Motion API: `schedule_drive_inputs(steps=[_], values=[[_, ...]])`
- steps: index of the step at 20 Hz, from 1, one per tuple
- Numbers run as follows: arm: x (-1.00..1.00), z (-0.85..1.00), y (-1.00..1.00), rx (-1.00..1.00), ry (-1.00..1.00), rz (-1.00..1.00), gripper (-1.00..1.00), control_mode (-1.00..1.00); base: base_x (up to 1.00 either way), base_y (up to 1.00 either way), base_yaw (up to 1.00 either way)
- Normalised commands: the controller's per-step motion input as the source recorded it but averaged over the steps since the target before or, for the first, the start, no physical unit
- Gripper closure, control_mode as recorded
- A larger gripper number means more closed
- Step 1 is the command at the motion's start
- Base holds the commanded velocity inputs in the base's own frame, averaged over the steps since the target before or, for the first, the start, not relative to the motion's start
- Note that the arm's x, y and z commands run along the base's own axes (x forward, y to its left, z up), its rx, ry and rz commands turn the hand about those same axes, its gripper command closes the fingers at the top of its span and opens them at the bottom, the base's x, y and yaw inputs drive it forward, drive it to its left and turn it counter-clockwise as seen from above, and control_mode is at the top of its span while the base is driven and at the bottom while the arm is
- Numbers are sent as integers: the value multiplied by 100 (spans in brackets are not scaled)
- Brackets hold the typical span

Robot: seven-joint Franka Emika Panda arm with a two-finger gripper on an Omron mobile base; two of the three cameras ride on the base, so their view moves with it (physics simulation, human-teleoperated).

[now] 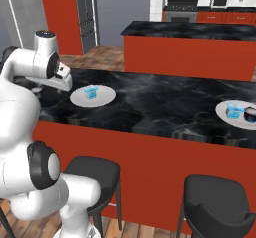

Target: Place two yogurt containers on each plate.

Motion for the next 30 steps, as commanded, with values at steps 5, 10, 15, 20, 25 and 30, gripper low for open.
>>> schedule_drive_inputs(steps=[5,10,15,20,25,30], values=[[2,2,72,-5,2,13,-100,-100,0,0,0],[10,8,50,-12,10,1,-100,-100,0,0,0],[16,0,46,-13,10,-3,-100,-100,0,0,0],[27,0,11,-9,11,4,-100,-100,0,0,0],[36,0,0,-6,12,2,-100,-100,0,0,0],[19,-15,17,-5,16,1,-100,-100,0,0,0]])
